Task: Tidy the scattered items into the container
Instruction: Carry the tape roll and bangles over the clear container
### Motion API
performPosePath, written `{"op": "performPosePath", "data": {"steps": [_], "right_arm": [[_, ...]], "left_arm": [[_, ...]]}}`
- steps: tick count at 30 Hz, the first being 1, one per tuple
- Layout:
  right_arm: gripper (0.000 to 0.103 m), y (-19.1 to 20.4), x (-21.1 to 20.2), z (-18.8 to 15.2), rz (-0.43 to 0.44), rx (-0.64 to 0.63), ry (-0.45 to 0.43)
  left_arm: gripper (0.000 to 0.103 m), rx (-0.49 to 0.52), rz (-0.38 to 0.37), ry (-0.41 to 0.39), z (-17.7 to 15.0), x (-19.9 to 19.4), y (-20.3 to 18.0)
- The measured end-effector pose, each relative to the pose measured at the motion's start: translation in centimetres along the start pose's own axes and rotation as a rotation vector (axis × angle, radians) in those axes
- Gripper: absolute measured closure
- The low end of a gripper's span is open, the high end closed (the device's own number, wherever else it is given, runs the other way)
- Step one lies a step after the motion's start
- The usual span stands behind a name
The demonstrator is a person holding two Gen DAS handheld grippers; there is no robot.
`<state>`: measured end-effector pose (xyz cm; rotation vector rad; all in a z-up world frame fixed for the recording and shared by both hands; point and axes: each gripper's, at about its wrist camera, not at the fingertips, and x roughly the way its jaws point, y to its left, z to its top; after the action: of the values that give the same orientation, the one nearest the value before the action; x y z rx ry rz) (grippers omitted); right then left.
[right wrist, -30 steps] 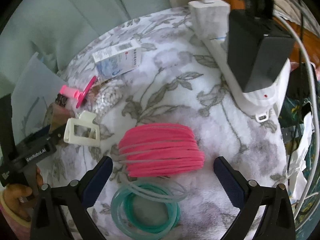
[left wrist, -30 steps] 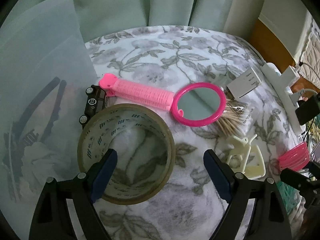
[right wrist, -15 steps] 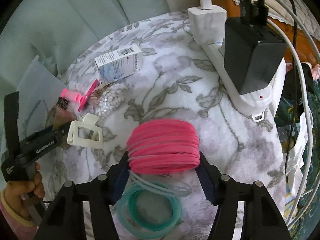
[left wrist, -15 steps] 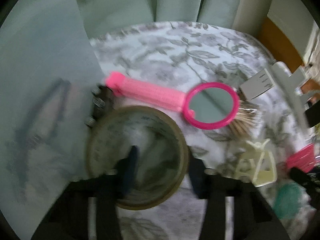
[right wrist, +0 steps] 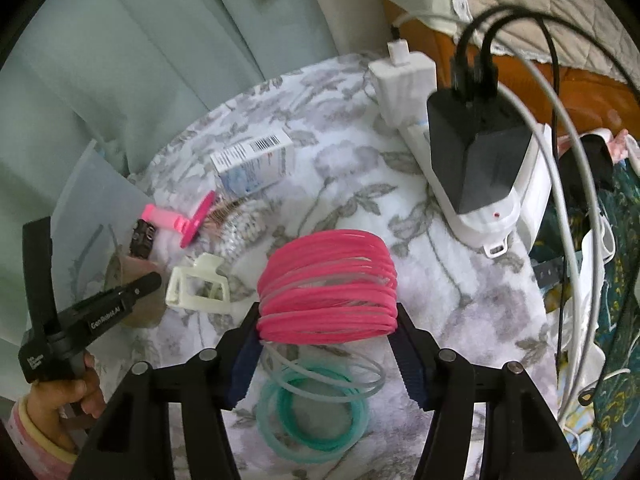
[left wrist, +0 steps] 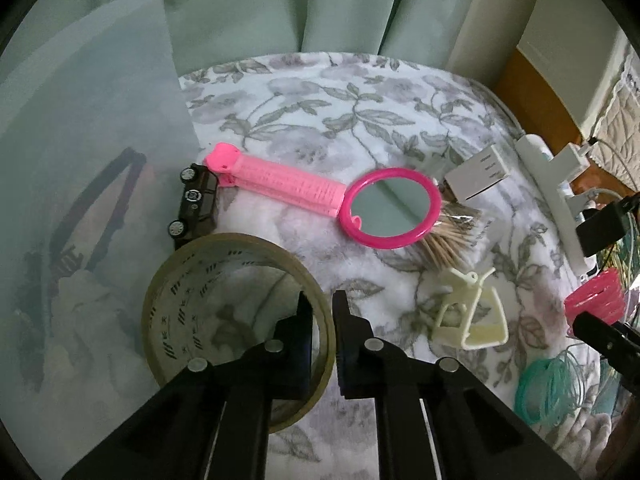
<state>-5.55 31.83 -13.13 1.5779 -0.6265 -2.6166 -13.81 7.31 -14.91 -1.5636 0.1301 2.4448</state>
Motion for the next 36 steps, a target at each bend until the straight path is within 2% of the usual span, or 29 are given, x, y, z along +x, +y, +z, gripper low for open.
{"op": "performPosePath", "data": {"steps": [7,19,27,36], "right_arm": [[0.039,1.5,-3.3,0.9,0.021,-0.026,-0.077],[0.039,7.2,-10.7,3.2,0.076,-0.133,-0.266],[0.039,12.1,-15.5,4.9,0.123,-0.229,-0.385],[0.039,18.7,-20.0,6.2,0.22,-0.345,-0.498]], "left_arm": [[0.094,0.014,-0.052,-0.078,0.0,-3.3,-0.9],[0.093,0.052,-0.136,-0.295,2.0,-12.4,-1.7],[0.093,0.022,-0.156,-0.427,2.6,-19.2,0.9],[0.093,-0.044,-0.118,-0.549,2.9,-25.2,5.4]]}}
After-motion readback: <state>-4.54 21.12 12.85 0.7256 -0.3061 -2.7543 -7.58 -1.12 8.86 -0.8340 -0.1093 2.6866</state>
